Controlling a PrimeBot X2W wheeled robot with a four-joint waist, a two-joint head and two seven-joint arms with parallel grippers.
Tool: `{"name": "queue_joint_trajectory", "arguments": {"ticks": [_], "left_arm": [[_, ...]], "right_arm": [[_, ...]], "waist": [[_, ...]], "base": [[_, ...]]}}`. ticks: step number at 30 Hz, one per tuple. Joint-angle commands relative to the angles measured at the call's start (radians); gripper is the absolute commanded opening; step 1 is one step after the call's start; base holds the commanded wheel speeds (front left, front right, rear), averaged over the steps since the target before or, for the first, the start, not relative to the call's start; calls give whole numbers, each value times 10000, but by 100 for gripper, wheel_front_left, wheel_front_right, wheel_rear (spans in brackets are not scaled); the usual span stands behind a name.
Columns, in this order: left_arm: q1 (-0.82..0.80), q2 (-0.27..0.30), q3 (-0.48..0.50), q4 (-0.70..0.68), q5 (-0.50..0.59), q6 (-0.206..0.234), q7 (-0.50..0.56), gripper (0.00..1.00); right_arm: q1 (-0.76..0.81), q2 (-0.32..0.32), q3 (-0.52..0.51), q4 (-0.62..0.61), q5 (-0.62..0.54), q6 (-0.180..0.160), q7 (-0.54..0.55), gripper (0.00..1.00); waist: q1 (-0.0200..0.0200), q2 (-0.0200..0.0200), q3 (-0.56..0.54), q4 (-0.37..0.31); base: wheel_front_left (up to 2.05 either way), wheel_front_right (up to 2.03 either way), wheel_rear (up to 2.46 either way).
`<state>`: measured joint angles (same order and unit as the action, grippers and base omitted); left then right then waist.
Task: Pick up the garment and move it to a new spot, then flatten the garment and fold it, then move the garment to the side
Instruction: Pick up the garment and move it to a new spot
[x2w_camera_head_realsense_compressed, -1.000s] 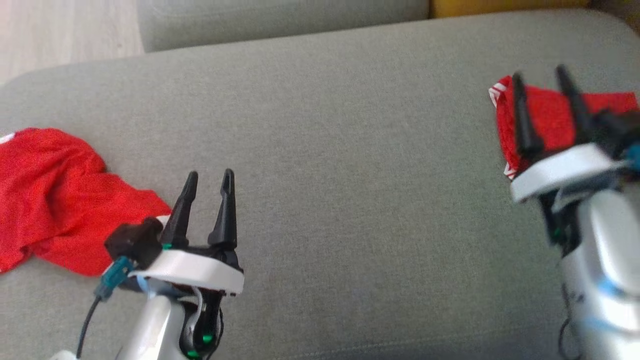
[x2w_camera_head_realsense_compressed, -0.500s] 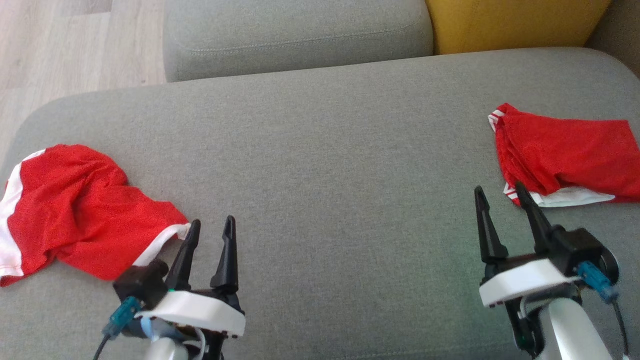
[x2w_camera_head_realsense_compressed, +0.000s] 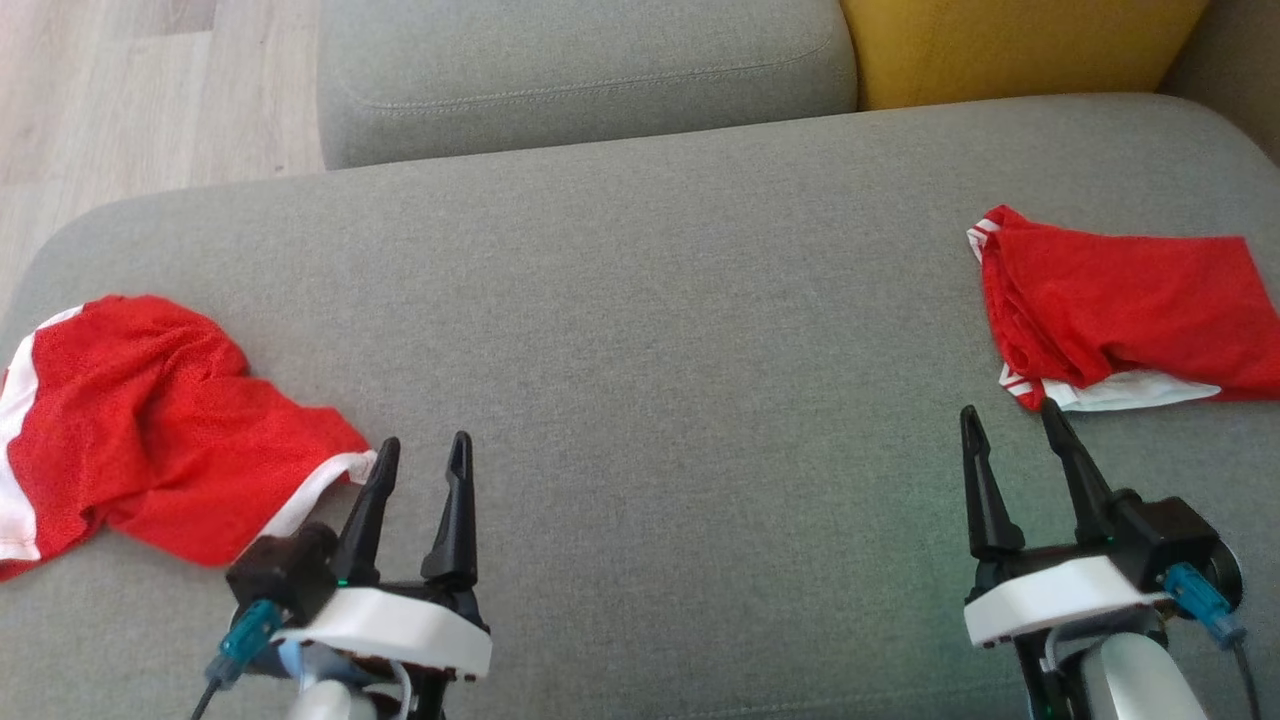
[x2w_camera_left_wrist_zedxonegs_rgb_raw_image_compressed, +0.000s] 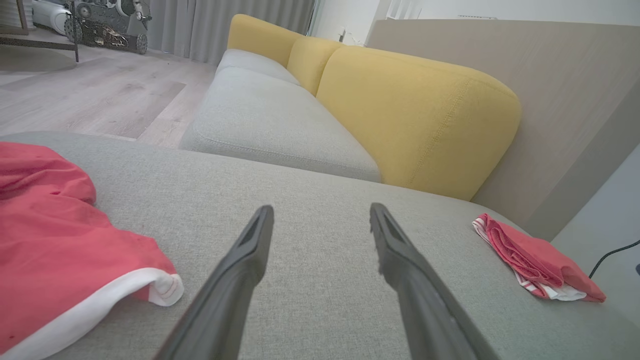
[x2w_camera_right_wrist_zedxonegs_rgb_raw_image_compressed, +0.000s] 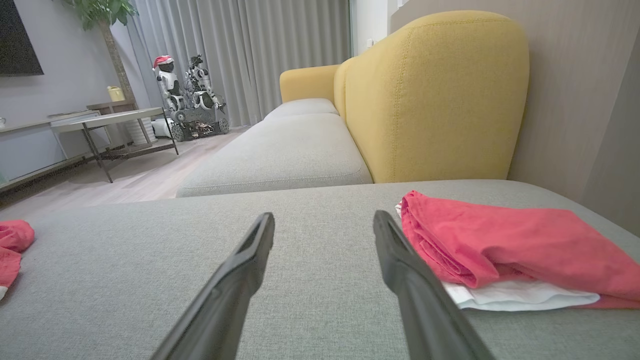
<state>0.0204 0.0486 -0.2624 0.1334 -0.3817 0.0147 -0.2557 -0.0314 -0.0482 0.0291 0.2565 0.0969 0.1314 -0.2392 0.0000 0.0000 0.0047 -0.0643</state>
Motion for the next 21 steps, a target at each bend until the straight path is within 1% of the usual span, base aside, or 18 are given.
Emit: {"name": "queue_joint_trajectory", "arguments": {"ticks": [1, 13, 21], "left_arm": [[-300, 16, 388, -356, 54, 43, -61, 100], [-345, 16, 318, -314, -2, 3, -61, 100], [-446, 16, 421, -391, 28, 11, -61, 100]], "right_arm": [[-356, -22, 230, -320, 65, -7, -136, 100], [-372, -21, 298, -218, 114, -7, -174, 100], [-343, -21, 699, -197, 155, -7, -161, 100]], "waist": [[0, 0, -3, -1], [0, 0, -9, 131], [0, 0, -20, 883]], "base": [[0, 0, 0], [0, 0, 0], [0, 0, 0]]}}
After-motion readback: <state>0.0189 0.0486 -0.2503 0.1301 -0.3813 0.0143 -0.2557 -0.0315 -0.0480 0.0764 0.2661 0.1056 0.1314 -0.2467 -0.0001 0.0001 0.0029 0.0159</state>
